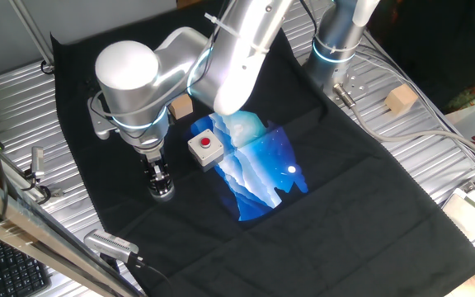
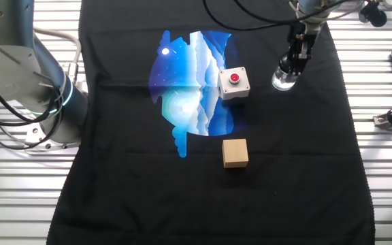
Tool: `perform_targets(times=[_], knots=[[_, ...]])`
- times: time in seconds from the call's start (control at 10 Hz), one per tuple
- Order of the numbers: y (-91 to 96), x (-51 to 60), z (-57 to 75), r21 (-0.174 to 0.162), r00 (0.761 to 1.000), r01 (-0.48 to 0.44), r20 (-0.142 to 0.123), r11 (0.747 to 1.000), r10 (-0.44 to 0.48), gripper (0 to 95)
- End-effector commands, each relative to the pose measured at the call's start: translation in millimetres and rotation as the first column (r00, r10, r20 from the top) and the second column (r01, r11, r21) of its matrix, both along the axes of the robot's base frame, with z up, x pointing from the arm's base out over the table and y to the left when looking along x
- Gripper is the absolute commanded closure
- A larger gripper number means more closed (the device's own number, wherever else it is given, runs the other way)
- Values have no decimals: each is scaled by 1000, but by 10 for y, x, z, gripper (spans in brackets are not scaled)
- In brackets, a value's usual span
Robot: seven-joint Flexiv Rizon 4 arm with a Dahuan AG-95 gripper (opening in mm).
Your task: Screw the lid onto the jar
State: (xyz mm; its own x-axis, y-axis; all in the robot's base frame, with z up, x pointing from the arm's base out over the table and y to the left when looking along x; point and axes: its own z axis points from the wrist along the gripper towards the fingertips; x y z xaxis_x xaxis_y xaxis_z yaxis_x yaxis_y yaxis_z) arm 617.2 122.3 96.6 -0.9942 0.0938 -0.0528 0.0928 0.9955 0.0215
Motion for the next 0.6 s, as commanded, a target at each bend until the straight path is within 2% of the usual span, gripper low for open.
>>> perform_targets(times=[0.1,0.6], knots=[[10,4,8,-11,1000,-2,-1,1000,2,950],[9,24,10,-6,1000,-4,3,1000,4,950]])
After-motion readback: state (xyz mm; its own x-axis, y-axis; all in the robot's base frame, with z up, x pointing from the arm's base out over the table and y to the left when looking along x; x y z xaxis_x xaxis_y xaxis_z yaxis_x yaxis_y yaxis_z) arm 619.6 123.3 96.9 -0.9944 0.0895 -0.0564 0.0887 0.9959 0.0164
